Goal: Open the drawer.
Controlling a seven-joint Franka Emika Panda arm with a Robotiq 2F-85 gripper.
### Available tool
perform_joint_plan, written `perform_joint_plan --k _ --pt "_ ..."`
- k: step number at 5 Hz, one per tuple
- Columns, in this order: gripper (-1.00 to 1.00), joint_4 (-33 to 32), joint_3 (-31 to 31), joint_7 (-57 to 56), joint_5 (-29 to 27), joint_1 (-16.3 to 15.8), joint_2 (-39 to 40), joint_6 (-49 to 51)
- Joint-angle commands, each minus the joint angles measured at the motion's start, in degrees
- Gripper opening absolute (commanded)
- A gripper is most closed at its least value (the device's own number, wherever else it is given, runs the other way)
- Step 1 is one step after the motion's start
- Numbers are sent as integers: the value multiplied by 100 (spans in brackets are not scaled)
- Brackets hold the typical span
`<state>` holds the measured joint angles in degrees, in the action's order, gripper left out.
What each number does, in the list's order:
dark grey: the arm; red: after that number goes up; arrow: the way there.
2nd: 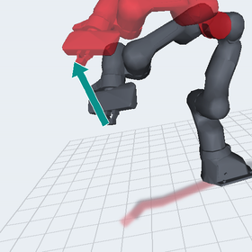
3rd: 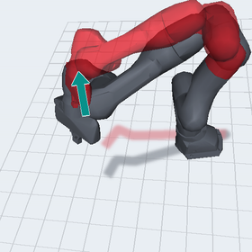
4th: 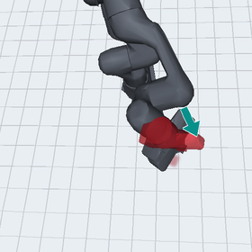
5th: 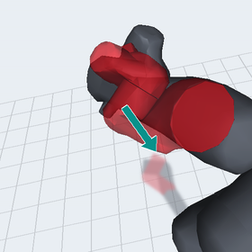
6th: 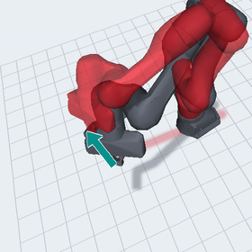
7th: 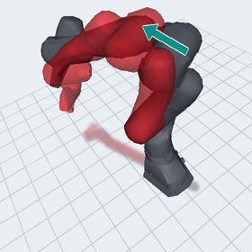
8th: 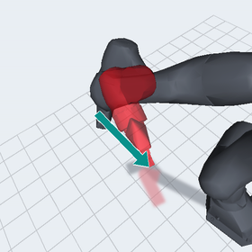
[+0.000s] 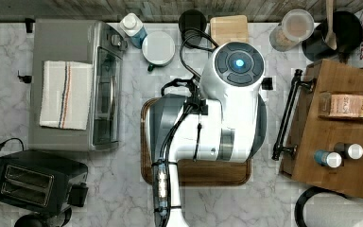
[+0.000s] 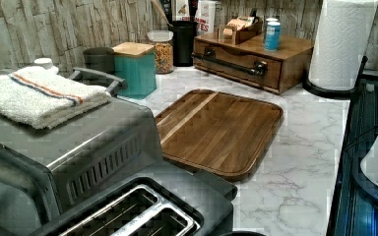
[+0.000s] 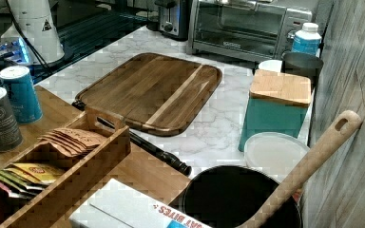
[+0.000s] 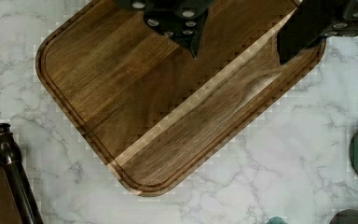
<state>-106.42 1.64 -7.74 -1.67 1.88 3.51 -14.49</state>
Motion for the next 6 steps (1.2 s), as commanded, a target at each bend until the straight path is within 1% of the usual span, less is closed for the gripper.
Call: perform_joint_plan --k 1,3,4,5,6 --pt "100 0 -6 -5 -34 6 0 0" --pt "100 1 5 -5 -35 -5 0 0" --pt "100 -216 81 -177 271 74 11 -335" --pt "100 -312 221 -667 518 208 87 -644" --pt "100 -535 379 -1326 751 423 140 -1286"
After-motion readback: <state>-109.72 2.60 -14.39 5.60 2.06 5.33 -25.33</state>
